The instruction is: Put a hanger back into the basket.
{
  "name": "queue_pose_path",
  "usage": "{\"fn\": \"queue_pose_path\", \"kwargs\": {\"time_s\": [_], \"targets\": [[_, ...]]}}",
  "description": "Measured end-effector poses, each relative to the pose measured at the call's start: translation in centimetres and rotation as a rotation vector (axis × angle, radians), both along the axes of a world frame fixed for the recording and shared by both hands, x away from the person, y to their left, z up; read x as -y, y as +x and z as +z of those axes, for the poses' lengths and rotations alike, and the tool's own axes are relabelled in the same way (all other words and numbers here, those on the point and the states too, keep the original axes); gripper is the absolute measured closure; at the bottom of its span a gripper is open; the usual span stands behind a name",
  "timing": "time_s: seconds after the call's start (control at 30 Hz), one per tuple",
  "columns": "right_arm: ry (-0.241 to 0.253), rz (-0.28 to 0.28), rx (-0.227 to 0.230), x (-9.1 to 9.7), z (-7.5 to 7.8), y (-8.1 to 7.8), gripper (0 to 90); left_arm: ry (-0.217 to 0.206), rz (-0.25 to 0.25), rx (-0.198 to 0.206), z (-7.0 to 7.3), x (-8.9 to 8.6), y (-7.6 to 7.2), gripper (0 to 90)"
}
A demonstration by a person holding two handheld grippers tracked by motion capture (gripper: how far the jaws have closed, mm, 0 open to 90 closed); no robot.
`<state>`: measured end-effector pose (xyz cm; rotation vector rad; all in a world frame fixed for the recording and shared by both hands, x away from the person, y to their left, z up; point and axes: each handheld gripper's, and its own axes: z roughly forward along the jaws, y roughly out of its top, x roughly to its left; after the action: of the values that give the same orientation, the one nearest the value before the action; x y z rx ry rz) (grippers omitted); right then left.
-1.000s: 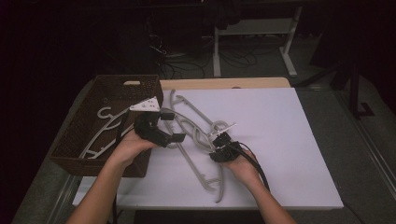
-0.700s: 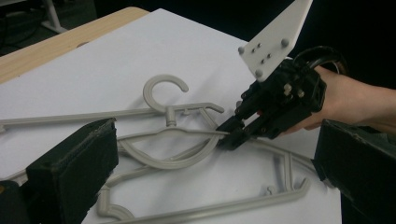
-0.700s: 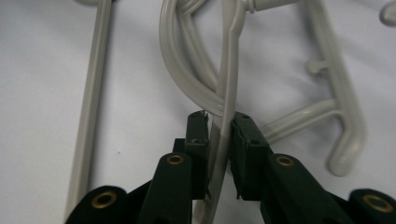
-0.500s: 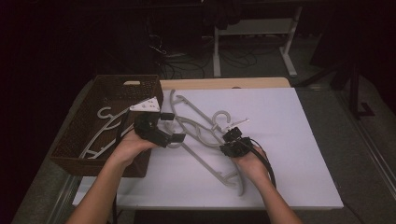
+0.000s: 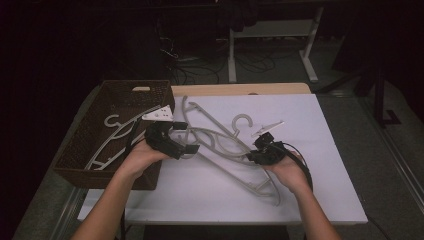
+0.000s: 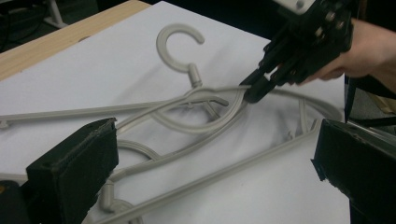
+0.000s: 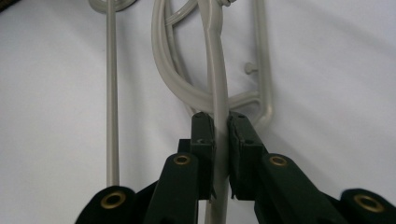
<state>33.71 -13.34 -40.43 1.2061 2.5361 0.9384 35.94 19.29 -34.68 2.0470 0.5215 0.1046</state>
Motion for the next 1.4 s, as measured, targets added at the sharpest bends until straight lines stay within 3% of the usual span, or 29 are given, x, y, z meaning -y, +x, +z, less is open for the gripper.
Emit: {"fn": "queue_pose_path", "kwargs": {"time_s": [0.37,0.53,0.67,1.03,1.4], "targets": [[0.041,0.06,-0.004,5.3,1.3,-0.1,81.2,0.096,0.004,0.024,-0.8,2.4,0.7,0.0],[0.056,0.094,0.005,7.4,1.8,-0.6,81.2,0.168,0.008,0.067,-1.4,4.4,1.5,1.9],[0.06,0.124,0.002,8.1,2.0,-0.9,81.2,0.196,-0.004,0.1,-1.6,5.6,1.8,6.2],[0.058,0.228,-0.008,7.0,2.1,-1.2,81.2,0.281,-0.094,0.128,-2.6,6.9,1.3,21.5],[0.052,0.324,-0.02,4.4,2.4,-0.7,81.2,0.37,-0.167,0.157,-3.1,6.9,0.5,51.5]]}}
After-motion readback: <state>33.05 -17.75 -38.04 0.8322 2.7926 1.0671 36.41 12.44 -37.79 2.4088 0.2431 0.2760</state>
